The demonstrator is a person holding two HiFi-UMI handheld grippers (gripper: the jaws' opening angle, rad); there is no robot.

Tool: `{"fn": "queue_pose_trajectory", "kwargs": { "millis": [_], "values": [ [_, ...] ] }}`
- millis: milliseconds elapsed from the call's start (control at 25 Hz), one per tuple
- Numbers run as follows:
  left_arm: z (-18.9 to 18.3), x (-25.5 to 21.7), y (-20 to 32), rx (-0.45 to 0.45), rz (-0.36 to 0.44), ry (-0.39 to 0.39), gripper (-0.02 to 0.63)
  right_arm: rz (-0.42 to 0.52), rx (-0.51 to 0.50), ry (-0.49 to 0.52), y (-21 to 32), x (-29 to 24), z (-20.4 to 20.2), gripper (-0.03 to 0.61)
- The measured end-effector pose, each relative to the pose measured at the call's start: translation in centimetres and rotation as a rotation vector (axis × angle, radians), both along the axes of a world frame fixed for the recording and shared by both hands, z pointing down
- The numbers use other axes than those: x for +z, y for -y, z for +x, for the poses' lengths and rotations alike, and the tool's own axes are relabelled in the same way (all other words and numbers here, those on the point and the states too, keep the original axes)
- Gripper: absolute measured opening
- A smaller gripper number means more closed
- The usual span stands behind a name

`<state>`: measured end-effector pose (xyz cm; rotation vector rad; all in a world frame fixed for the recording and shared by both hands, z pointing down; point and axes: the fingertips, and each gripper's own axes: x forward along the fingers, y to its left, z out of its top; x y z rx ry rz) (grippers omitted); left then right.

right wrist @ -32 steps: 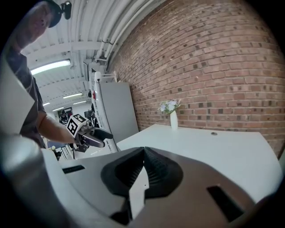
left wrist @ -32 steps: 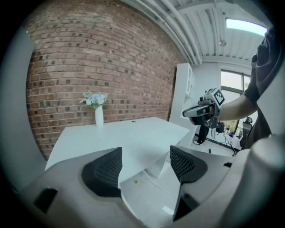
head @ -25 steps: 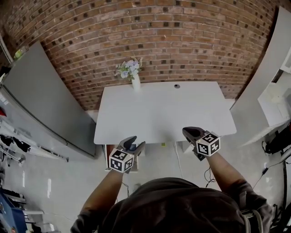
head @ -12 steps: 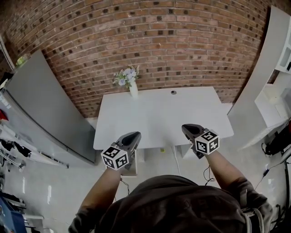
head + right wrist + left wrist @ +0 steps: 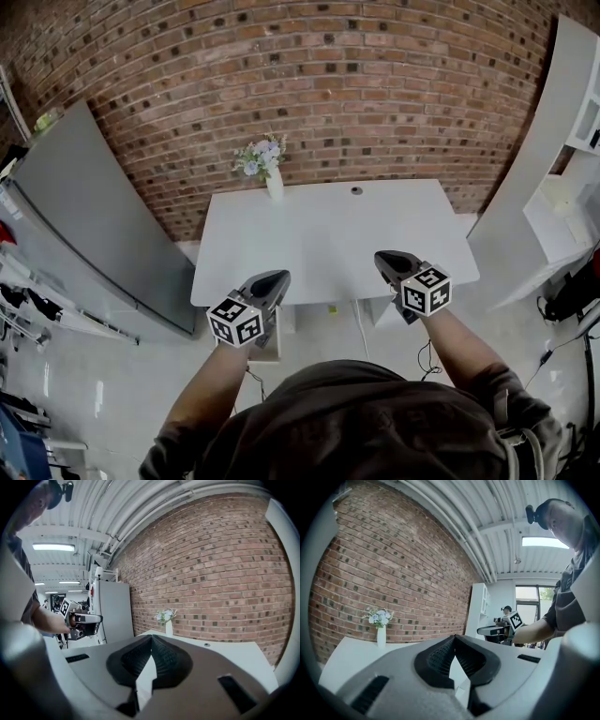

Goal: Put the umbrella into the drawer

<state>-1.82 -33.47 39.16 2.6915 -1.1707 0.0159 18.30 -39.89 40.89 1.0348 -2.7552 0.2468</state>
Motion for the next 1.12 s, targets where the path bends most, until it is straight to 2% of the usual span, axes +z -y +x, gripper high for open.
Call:
{"fn": "queue_pose_trajectory", "kwargs": {
  "millis": [240, 1120],
  "values": [
    [-0.4, 0.4, 0.1, -0.017, -0.013, 0.008, 0.006, -0.005, 0.001, -0.004, 0.2, 0.2, 0.1, -0.008],
    [0.2, 0.7, 0.6, 0.006, -0.001, 0.038, 0.006, -0.02, -0.019, -0.014, 1.2, 0.6, -0.4, -0.009]
  ]
}}
